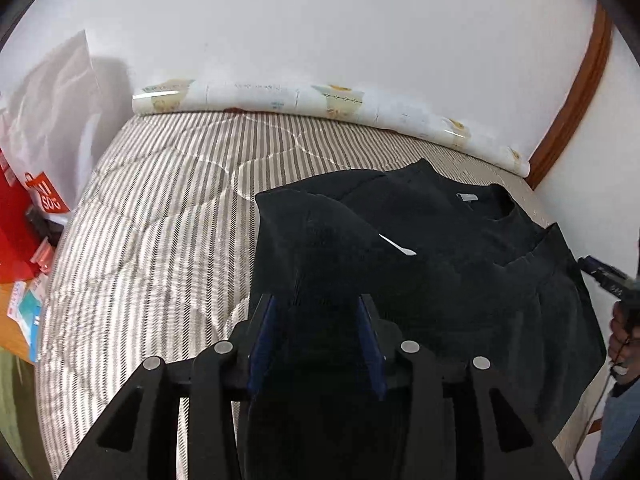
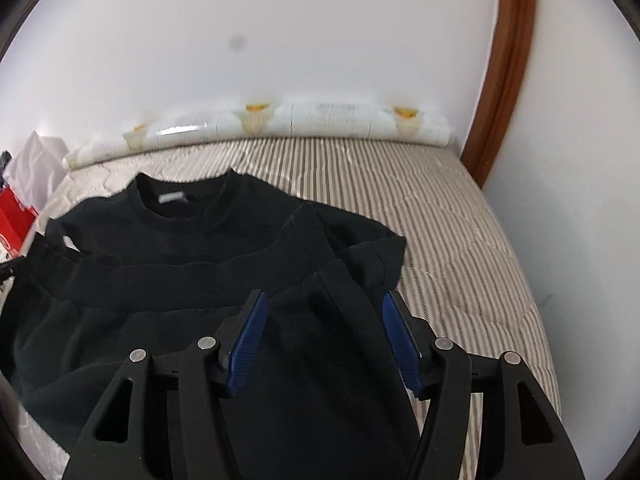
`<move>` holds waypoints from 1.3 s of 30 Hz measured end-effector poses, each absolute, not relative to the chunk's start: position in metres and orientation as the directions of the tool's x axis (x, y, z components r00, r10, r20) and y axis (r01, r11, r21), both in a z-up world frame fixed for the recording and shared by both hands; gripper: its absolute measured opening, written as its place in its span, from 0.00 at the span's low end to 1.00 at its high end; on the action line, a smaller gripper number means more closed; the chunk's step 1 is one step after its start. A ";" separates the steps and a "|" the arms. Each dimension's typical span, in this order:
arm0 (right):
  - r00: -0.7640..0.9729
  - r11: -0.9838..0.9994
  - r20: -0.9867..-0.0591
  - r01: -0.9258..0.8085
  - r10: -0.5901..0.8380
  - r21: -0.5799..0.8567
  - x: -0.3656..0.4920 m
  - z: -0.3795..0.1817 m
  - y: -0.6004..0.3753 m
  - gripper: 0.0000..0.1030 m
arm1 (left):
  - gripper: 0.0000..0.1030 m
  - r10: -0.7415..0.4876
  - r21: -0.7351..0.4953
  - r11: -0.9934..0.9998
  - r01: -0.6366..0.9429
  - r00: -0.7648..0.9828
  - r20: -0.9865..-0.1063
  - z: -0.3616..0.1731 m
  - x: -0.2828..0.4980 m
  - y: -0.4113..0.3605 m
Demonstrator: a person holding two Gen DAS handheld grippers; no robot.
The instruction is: Fold small clothes
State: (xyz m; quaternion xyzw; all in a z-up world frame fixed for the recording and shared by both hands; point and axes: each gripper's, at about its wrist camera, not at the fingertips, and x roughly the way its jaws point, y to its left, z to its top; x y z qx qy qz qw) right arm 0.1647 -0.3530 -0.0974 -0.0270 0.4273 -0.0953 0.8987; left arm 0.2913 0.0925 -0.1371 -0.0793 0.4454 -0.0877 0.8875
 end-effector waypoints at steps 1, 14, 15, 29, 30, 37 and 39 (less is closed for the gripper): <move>0.611 0.978 -0.765 0.148 -0.205 -0.144 0.173 -0.103 -0.353 0.57 | 0.37 -0.231 -0.227 0.970 0.081 0.585 -0.777 -0.138 0.293 0.093; 0.632 0.978 -0.746 0.144 -0.209 -0.152 0.211 -0.129 -0.355 0.13 | 0.10 -0.202 -0.225 0.973 0.058 0.694 -0.691 -0.114 0.288 0.083; 0.687 0.981 -0.702 0.157 -0.189 -0.111 0.201 -0.118 -0.358 0.13 | 0.09 -0.200 -0.228 0.972 0.057 0.706 -0.680 -0.110 0.288 0.083; 0.671 0.971 -0.717 0.238 -0.190 -0.035 0.227 -0.129 -0.393 0.13 | 0.10 -0.090 -0.146 0.989 -0.026 0.681 -0.727 -0.146 0.339 0.066; 0.661 0.970 -0.725 0.240 -0.192 -0.038 0.226 -0.134 -0.395 0.13 | 0.10 -0.088 -0.144 0.989 -0.027 0.675 -0.733 -0.148 0.339 0.066; 0.642 0.971 -0.750 0.238 -0.163 -0.007 0.214 -0.126 -0.403 0.26 | 0.22 -0.090 -0.118 0.993 -0.003 0.627 -0.774 -0.149 0.336 0.062; 0.644 0.974 -0.749 0.227 -0.156 -0.007 0.201 -0.120 -0.403 0.29 | 0.30 -0.098 -0.118 0.993 0.008 0.613 -0.784 -0.149 0.330 0.062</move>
